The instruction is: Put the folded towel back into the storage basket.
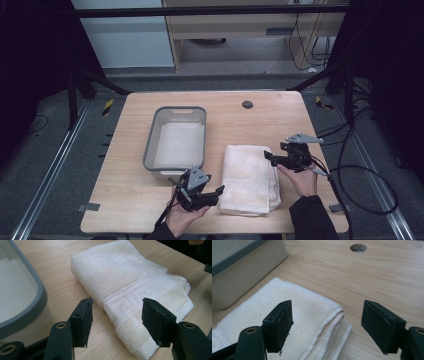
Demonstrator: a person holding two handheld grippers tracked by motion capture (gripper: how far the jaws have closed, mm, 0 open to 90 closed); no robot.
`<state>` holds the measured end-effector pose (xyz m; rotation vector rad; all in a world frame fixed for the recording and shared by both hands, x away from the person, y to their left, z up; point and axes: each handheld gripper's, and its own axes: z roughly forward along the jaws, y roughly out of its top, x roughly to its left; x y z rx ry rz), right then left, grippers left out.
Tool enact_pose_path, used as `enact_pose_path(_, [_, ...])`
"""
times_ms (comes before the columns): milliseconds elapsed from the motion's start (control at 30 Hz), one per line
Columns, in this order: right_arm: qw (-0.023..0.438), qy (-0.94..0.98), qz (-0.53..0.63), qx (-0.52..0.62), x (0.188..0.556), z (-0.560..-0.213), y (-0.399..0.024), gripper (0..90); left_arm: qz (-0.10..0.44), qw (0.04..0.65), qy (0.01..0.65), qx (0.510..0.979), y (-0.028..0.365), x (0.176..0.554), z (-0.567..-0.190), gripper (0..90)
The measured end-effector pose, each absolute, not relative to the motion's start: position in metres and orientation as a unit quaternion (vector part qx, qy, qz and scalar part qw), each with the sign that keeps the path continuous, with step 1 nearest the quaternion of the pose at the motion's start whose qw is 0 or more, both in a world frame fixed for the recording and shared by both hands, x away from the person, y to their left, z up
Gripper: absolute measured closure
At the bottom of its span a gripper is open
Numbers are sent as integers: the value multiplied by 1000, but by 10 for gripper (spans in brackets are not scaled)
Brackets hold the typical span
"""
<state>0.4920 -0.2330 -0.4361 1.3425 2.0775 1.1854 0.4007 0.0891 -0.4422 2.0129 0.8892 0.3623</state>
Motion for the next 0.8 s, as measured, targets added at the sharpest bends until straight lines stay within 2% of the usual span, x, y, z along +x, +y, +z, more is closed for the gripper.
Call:
enact_pose_path(200, [202,753,410,473,495,-441,-230,259,144,428,357,818,80,400,-450,410])
enact_pose_path(333, [181,743,425,485,496,-449,-232,273,142,417,361,822,75,402,-457,402])
enact_pose_path(567, [187,750,407,487,502,-462,-232,256,142,402,373,824,69,411,-469,371])
enact_pose_path(800, [171,755,394,495,505,-473,-226,252,132,391,381,828,64,418,-482,335])
